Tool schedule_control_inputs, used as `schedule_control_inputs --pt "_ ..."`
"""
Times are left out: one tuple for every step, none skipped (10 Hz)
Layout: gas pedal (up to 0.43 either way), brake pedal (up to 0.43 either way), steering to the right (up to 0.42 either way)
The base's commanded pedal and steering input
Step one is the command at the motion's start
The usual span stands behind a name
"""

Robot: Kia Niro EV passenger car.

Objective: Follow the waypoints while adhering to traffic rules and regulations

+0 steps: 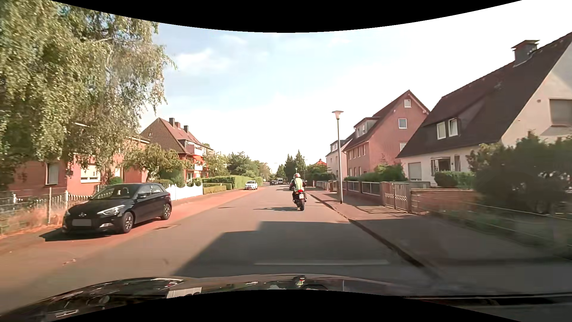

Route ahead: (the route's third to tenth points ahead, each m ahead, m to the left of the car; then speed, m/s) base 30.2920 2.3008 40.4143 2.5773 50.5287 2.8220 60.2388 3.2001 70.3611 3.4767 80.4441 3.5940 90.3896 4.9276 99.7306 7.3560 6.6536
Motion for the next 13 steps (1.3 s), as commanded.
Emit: schedule_control_inputs --pt "0.059 0.0 -0.008" --pt "0.059 0.0 -0.008" --pt "0.059 0.0 -0.008" --pt "0.059 0.0 -0.008" --pt "0.059 0.0 -0.008" --pt "0.059 0.0 -0.008" --pt "0.059 0.0 -0.008" --pt "0.059 0.0 -0.008" --pt "0.067 0.0 -0.008" --pt "0.067 0.0 -0.009" --pt "0.079 0.0 -0.009" --pt "0.079 0.0 -0.009" --pt "0.059 0.0 -0.006"
